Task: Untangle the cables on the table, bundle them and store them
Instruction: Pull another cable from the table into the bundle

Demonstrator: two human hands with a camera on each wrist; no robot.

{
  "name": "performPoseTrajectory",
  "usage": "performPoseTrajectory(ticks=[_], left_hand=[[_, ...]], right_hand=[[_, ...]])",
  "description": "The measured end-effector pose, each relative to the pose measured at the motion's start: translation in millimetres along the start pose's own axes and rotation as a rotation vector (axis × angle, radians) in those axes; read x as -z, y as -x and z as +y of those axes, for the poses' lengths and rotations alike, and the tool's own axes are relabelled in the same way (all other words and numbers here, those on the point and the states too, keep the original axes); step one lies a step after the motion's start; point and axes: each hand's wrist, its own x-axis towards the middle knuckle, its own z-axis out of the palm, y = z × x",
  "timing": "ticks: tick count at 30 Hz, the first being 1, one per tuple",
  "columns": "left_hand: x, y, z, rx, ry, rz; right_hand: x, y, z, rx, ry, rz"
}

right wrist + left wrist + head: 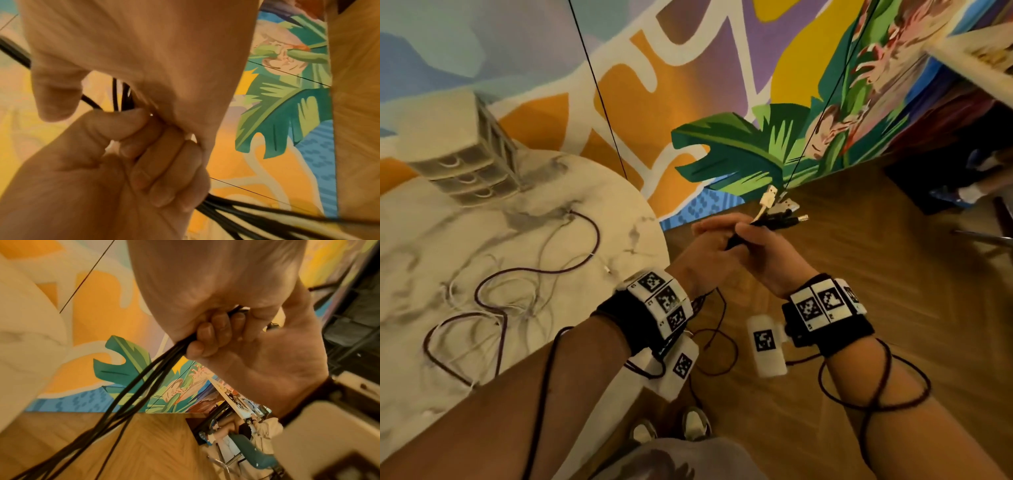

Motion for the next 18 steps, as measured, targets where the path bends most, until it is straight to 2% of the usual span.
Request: performPoseTrajectory(ticks=[3, 5, 8, 10, 12, 14, 15, 16, 18], left_hand=[[-2, 5, -9, 0.047, 0.057, -0.033], [-7, 9, -16, -0.005, 0.041, -0.056], [-5, 16, -20, -0.092, -0.143, -0.074], [10, 26, -15, -0.187, -0.449, 0.015], [22, 32, 2, -0.271, -0.642, 0.237], [33, 30, 25, -0.401, -0.591, 0.450], [37, 27, 36, -0.449, -0.539, 0.482], [39, 20, 42, -0.459, -0.497, 0.454], [40, 9, 48, -0.369, -0.464, 0.297]], right_hand=[[-16, -8, -6, -0.074, 0.209, 0.142], [-24, -10, -7, -0.091, 0.211, 0.186], [-29, -10, -5, -0.069, 0.258, 0.217], [-33, -12, -4, -0.078, 0.273, 0.250], [-31, -13, -5, -0.076, 0.199, 0.314], [-33, -12, -5, -0.048, 0.242, 0.284], [-37, -11, -3, -0.037, 0.297, 0.244], [-43, -10, -2, -0.030, 0.343, 0.214], [-54, -11, 2, -0.022, 0.391, 0.185]])
